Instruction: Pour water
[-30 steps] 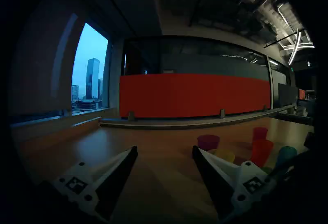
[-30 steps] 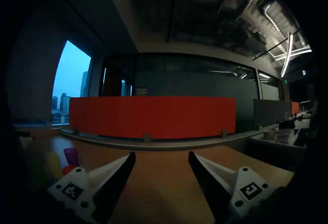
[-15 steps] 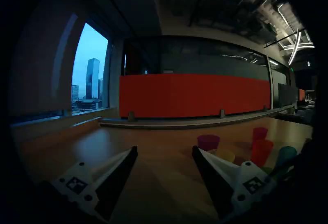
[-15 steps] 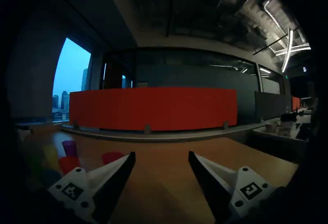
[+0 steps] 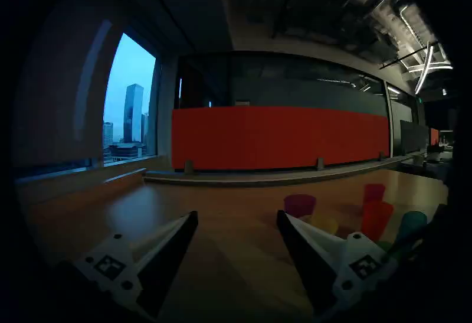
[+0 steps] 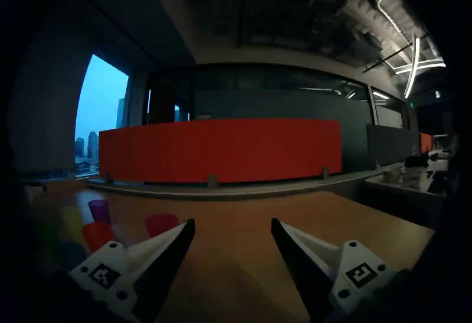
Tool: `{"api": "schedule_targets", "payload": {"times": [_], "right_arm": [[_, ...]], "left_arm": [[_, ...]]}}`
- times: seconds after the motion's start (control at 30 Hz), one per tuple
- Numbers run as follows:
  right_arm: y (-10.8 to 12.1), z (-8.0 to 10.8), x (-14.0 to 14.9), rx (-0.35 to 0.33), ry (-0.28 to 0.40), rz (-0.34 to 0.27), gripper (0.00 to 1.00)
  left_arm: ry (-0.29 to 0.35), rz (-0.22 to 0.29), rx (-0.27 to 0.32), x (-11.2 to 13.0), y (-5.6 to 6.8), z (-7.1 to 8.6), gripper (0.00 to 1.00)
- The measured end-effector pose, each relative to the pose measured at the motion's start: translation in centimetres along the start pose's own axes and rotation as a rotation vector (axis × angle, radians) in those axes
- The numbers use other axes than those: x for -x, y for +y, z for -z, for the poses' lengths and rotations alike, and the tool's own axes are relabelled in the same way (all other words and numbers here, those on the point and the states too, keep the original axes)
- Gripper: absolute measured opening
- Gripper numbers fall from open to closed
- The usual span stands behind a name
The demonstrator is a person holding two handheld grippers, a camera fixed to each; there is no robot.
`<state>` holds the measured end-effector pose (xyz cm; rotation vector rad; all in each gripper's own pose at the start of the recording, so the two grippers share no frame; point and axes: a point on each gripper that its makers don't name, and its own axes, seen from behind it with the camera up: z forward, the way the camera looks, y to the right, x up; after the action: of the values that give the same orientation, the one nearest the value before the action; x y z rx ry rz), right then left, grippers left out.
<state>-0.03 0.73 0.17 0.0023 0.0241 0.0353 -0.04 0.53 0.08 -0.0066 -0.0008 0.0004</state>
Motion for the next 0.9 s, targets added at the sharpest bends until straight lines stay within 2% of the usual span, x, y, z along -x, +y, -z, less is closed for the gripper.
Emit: {"api": "schedule_targets", "payload": {"times": [0.5,0.9], "right_arm": [[-0.53,-0.08,0.41,-0.006,-0.023,0.032,1.00],[-0.59,-0.03,0.40,-0.006,-0.025,0.033,1.00]], "left_arm": [[0.000,0.000,0.000,-0.01,0.00,-0.06,0.99],[0.000,0.000,0.000,-0.03,0.00,0.04,0.99]]}}
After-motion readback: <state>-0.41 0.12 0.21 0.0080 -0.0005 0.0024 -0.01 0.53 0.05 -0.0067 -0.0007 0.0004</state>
